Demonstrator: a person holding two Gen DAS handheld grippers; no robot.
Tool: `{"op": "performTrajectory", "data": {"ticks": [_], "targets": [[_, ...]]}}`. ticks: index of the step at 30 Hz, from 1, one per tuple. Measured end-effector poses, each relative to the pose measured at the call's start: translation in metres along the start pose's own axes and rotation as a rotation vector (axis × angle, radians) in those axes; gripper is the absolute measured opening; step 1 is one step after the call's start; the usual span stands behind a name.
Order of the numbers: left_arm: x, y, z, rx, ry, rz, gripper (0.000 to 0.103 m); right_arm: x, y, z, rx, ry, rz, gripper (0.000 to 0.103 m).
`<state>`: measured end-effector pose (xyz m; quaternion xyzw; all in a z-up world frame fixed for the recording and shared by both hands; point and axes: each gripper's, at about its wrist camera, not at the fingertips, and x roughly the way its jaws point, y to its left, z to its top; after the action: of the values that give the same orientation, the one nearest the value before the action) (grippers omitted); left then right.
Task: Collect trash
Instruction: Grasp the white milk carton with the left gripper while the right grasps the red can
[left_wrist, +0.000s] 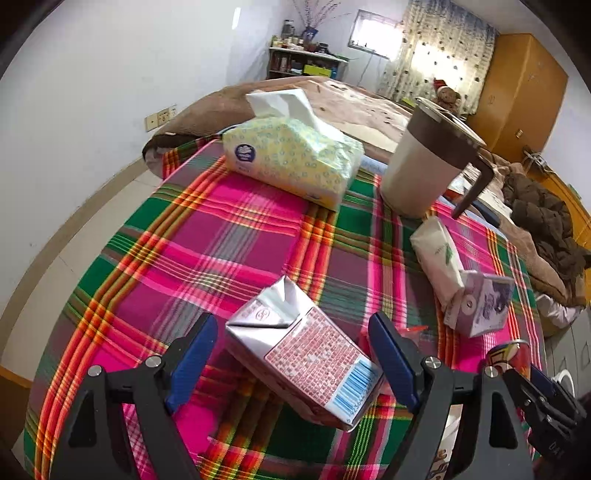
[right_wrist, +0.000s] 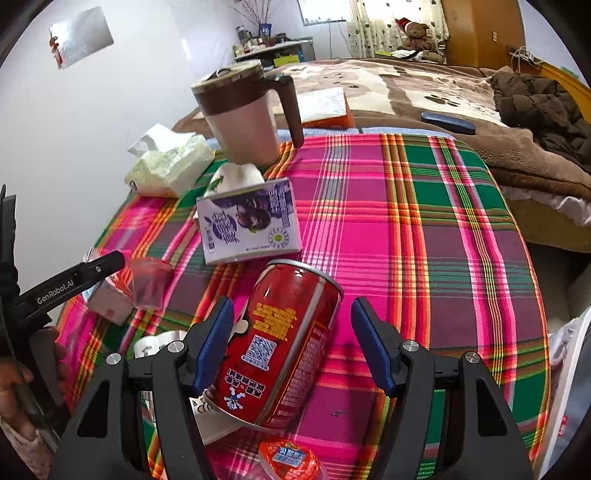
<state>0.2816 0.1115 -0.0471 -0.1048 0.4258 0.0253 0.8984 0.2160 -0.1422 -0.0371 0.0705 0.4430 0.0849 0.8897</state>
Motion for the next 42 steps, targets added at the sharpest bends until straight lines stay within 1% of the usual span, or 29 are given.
{"op": "performTrajectory", "data": {"ticks": [6, 8, 13, 14, 15, 16, 17, 19, 22, 23, 25, 29, 30, 32, 33, 42], "targets": [[-0.006, 0.0, -0.008, 0.069, 0.007, -0.017, 0.085, 0.004, 0.005, -0.003, -0.043, 0.027, -0.028, 0.067], [-0.009, 0.003, -0.009, 0.072, 0.013, -0.023, 0.081, 0.003, 0.006, -0.004, -0.053, 0.028, -0.04, 0.067], [-0.016, 0.001, -0.012, 0.123, 0.016, -0.014, 0.069, -0.002, 0.006, -0.006, -0.066, 0.009, -0.08, 0.067], [-0.017, 0.001, -0.012, 0.123, 0.014, -0.015, 0.068, -0.003, 0.006, -0.006, -0.067, 0.003, -0.081, 0.067], [-0.017, 0.001, -0.012, 0.124, 0.012, -0.013, 0.067, -0.004, 0.006, -0.006, -0.067, -0.001, -0.079, 0.064], [-0.017, 0.001, -0.012, 0.123, 0.006, -0.009, 0.067, -0.005, 0.006, -0.007, -0.066, -0.003, -0.075, 0.061], [-0.016, 0.001, -0.012, 0.12, 0.002, -0.005, 0.067, -0.005, 0.006, -0.007, -0.064, -0.004, -0.067, 0.055], [-0.016, -0.001, -0.011, 0.118, -0.009, 0.008, 0.064, -0.005, 0.006, -0.007, -0.068, -0.006, -0.067, 0.055], [-0.015, -0.007, -0.009, 0.147, -0.048, 0.086, 0.064, -0.004, 0.006, -0.007, -0.07, -0.006, -0.062, 0.055], [-0.011, -0.006, -0.008, 0.14, -0.033, 0.086, 0.064, -0.004, 0.005, -0.006, -0.068, -0.004, -0.06, 0.055], [-0.006, -0.002, -0.007, 0.105, -0.01, 0.057, 0.064, -0.004, 0.005, -0.006, -0.066, -0.001, -0.059, 0.055], [-0.005, -0.004, -0.008, 0.116, -0.021, 0.063, 0.064, -0.003, 0.006, -0.006, -0.071, -0.004, -0.06, 0.055], [-0.005, -0.004, -0.008, 0.118, -0.022, 0.062, 0.063, -0.003, 0.005, -0.007, -0.071, -0.005, -0.06, 0.055], [-0.004, -0.007, -0.008, 0.135, -0.025, 0.067, 0.047, -0.003, 0.005, -0.006, -0.068, -0.006, -0.06, 0.055], [-0.004, -0.008, -0.008, 0.14, -0.023, 0.068, 0.036, -0.003, 0.005, -0.007, -0.064, -0.007, -0.059, 0.055], [-0.022, -0.009, -0.013, 0.139, -0.056, 0.042, 0.036, -0.01, 0.002, -0.01, -0.057, -0.045, -0.02, 0.054]]}}
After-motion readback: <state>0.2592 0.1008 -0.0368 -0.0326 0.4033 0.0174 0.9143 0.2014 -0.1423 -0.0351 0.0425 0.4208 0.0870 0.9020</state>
